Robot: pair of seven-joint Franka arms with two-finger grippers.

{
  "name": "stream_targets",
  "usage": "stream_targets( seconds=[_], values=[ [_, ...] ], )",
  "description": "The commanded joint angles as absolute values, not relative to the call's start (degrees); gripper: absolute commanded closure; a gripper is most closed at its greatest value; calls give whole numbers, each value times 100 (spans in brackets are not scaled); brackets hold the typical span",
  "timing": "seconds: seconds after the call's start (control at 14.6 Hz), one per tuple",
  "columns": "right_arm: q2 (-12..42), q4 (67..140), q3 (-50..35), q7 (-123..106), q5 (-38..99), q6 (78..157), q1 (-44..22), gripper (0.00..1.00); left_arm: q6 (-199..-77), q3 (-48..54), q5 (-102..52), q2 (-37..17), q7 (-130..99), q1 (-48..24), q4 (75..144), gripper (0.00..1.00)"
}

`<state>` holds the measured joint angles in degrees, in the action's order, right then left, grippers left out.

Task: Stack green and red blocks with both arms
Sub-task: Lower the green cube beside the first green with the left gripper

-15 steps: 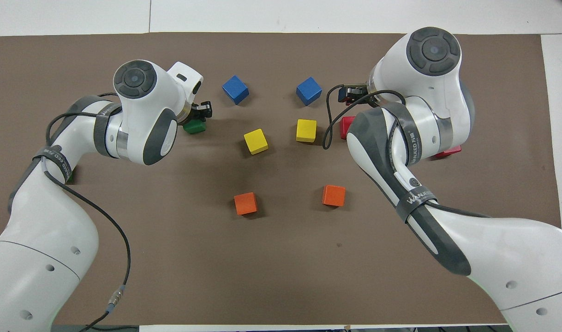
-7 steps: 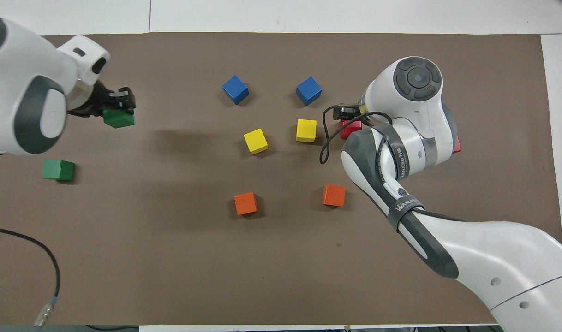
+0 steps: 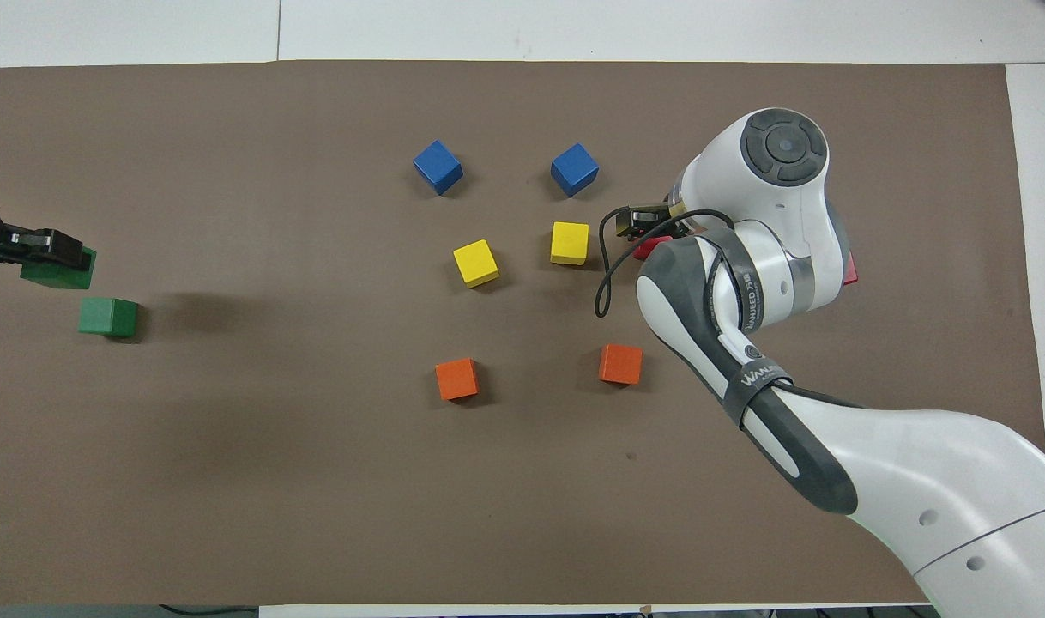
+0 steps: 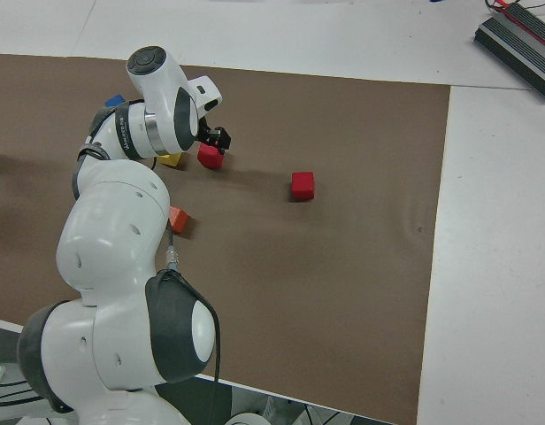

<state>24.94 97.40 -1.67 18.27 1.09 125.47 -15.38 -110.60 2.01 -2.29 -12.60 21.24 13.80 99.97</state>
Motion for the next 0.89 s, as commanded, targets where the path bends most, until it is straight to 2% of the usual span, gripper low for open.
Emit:
stream_targets(
  seconds=[0.0, 0.27, 0.82],
  values=[
    [2461, 9809, -246, 1600, 202, 12524, -1424, 0, -11949, 255, -378, -774, 2732, 1634, 11001, 100],
    [2663, 9581, -246, 1582, 220, 12542, -1397, 0, -12875, 255, -378, -458, 2821, 1679, 11943, 100],
    [3058, 9141, -246, 1652, 316, 12621, -1424, 0, -13254, 246, -430, -395, 2883, 1819, 12340, 100]
  ],
)
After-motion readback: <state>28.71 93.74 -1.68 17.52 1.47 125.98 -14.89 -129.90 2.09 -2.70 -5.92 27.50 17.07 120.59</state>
